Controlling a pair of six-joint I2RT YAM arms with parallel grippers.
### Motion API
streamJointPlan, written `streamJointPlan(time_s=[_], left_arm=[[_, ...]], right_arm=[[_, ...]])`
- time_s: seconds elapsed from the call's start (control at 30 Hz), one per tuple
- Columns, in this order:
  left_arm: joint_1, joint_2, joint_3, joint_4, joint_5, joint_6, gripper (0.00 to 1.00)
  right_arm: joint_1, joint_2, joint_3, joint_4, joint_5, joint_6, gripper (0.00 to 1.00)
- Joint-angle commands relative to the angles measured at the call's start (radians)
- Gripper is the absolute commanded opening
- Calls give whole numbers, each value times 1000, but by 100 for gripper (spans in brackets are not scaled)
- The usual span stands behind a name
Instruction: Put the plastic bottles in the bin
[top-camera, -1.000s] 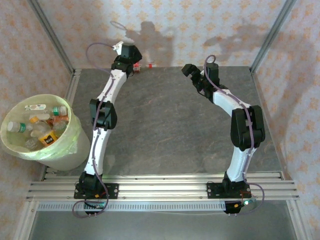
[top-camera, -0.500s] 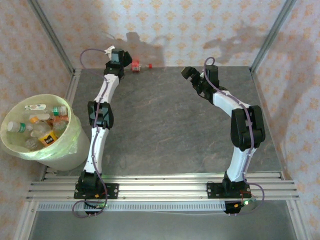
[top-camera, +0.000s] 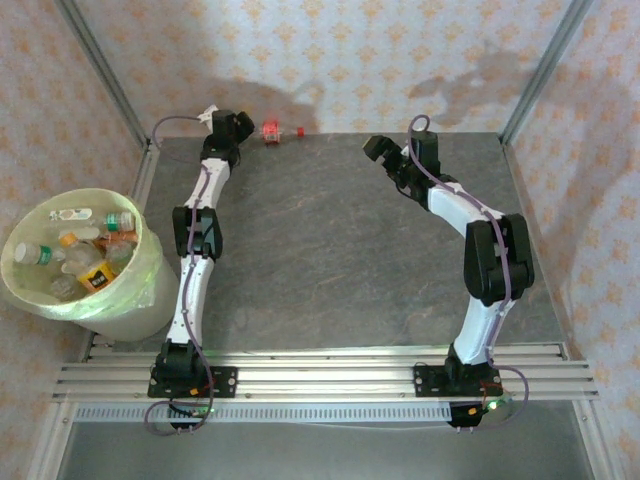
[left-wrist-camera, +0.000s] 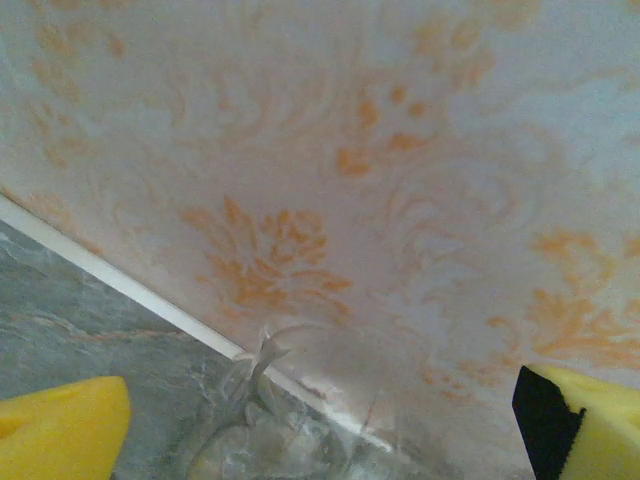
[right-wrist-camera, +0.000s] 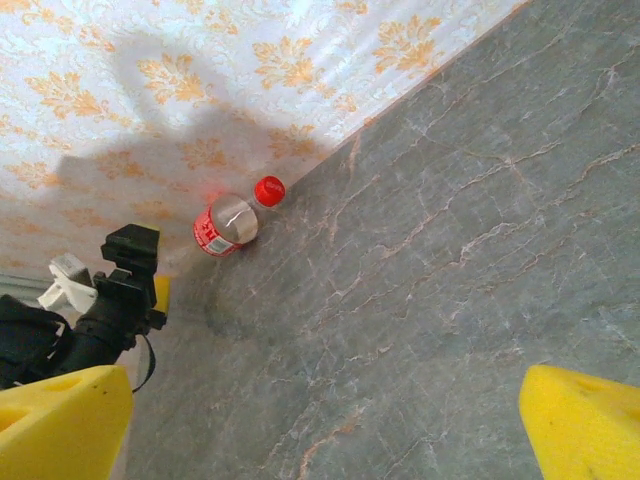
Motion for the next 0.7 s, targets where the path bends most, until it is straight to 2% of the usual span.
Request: streamJointPlan(time_s=[0.0,0.17,0.4,0.57,0.67], left_arm=[[1,23,38,95,79,-77,100],[1,37,44,166,131,-131,100],[-26,25,52,165,226,-103,100],[-59,19,46,101,303,-69,100],[-85,-4,39,34,352,-38,96]], right_arm=[[-1,-32,10,-9,16,-28,99],[-1,-15,30,-29,-2,-44,99],[-2,39,54,-18,-20,-49,99],[-1,121,119,-7,-30,-54,99],[-2,166,166,0,-21,-48,99]])
